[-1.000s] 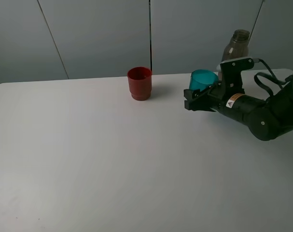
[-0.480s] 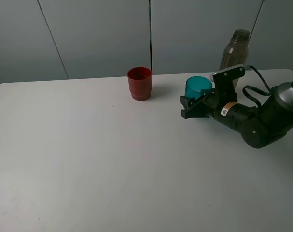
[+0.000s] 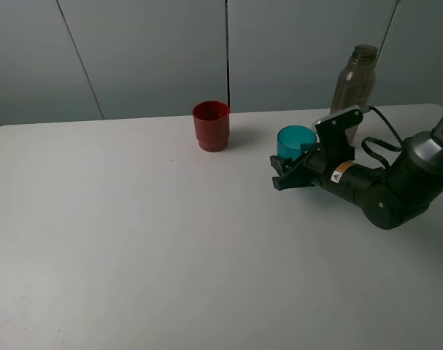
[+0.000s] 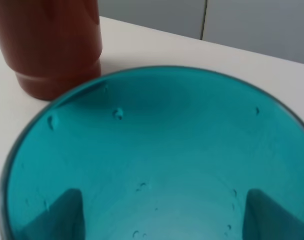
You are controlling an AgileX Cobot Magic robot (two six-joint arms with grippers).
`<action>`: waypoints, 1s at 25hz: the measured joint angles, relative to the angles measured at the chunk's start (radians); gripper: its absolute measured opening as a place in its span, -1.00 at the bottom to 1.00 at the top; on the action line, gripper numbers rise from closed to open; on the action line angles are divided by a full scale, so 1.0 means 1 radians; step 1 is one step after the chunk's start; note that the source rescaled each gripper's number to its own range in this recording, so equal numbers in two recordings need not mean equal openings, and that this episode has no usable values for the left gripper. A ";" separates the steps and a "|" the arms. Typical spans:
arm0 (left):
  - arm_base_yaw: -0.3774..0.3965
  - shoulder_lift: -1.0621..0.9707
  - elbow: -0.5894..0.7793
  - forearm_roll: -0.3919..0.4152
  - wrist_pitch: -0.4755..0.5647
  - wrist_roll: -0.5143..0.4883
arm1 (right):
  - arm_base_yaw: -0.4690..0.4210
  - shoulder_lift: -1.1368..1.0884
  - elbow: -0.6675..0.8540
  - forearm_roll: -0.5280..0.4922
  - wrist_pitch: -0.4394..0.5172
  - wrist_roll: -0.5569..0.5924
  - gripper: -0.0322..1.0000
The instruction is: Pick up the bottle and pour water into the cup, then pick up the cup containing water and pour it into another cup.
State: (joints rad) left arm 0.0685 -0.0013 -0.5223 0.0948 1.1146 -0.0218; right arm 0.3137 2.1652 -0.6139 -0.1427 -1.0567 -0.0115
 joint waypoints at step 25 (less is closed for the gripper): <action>0.000 0.000 0.000 0.000 0.004 0.006 | 0.000 -0.002 0.000 -0.030 0.093 0.091 0.97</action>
State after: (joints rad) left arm 0.0685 -0.0013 -0.5223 0.0948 1.1184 -0.0155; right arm 0.3137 2.1629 -0.6139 -0.1725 -0.9634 0.0792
